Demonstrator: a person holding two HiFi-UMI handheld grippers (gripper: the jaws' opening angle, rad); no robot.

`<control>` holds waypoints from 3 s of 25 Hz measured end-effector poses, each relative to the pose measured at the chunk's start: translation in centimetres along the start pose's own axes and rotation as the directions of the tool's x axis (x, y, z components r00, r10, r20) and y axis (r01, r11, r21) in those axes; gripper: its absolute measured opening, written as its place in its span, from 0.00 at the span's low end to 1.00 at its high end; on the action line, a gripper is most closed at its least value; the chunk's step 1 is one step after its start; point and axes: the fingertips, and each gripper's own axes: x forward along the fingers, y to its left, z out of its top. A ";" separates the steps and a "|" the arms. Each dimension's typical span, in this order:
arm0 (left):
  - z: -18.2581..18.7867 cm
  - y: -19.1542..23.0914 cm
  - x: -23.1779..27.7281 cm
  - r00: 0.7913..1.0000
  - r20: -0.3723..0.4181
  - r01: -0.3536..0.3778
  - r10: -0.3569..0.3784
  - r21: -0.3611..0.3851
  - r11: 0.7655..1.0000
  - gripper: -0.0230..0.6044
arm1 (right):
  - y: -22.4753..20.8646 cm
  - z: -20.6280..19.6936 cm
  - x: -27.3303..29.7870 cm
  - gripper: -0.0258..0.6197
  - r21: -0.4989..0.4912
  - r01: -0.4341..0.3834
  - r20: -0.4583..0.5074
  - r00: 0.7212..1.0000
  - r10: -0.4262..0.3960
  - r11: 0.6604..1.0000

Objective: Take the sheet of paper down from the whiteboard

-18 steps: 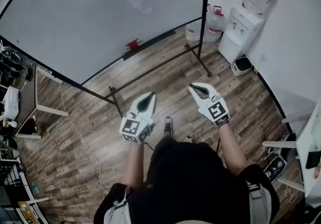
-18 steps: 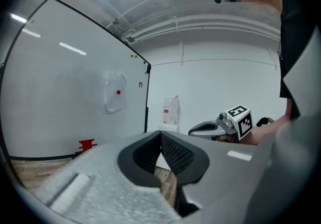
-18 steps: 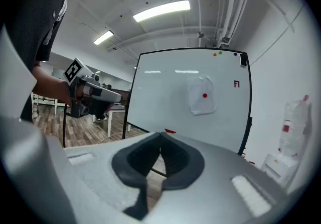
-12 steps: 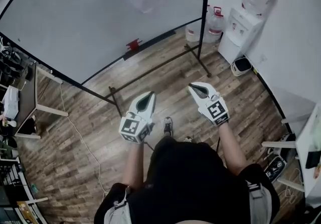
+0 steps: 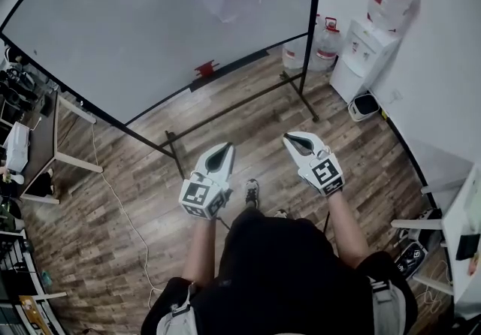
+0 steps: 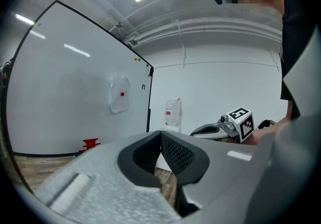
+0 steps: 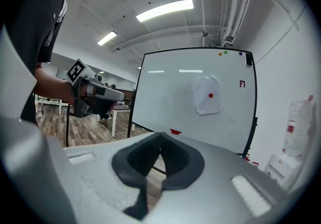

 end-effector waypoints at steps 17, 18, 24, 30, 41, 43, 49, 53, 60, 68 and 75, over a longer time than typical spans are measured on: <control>0.6 -0.3 2.7 1.000 0.009 0.030 -0.030 -0.005 1.000 0.05 | -2.0 -0.8 -0.2 0.05 -0.010 0.019 -0.028 0.999 -0.019 1.000; 0.7 -0.3 2.8 1.000 0.009 0.029 -0.029 -0.007 1.000 0.05 | -2.1 -0.8 -0.3 0.05 -0.012 0.017 -0.030 0.999 -0.017 1.000; 0.8 -0.7 3.5 1.000 0.013 0.021 -0.021 -0.013 1.000 0.05 | -2.8 -1.1 -0.4 0.05 -0.024 0.007 -0.039 0.999 -0.008 1.000; 0.2 -1.4 4.0 1.000 0.004 0.021 -0.021 -0.026 0.999 0.05 | -3.2 -1.8 -0.7 0.05 -0.026 -0.001 -0.048 0.999 0.000 1.000; 0.7 0.2 5.3 1.000 0.014 0.021 -0.020 -0.032 0.999 0.05 | -4.6 -1.8 0.7 0.05 -0.037 0.006 -0.062 0.998 -0.008 0.999; 0.6 1.0 5.5 1.000 0.012 0.018 -0.018 -0.036 0.999 0.05 | -4.8 -1.7 1.4 0.05 -0.035 0.006 -0.063 0.998 -0.008 0.999; 1.0 4.2 7.2 1.000 0.018 0.007 -0.006 -0.060 0.998 0.05 | -5.3 -1.7 4.0 0.05 -0.044 -0.011 -0.082 0.997 0.007 0.999; 1.3 5.6 9.1 1.000 0.022 0.021 -0.020 -0.065 0.998 0.05 | -6.8 -1.8 5.6 0.05 -0.041 -0.007 -0.095 0.995 0.003 0.999; 1.7 9.1 12.0 0.999 0.041 0.014 -0.010 -0.082 0.997 0.05 | -9.6 -1.4 9.0 0.05 -0.051 -0.011 -0.105 0.994 0.005 0.999; 2.5 12.6 15.0 0.999 0.053 0.011 -0.006 -0.098 0.995 0.05 | -12.6 -0.8 12.5 0.05 -0.059 -0.005 -0.108 0.994 -0.001 0.998; 2.7 16.0 17.3 0.998 0.057 0.014 -0.009 -0.096 0.995 0.05 | -14.5 -0.6 15.8 0.05 -0.049 0.002 -0.106 0.994 -0.007 0.999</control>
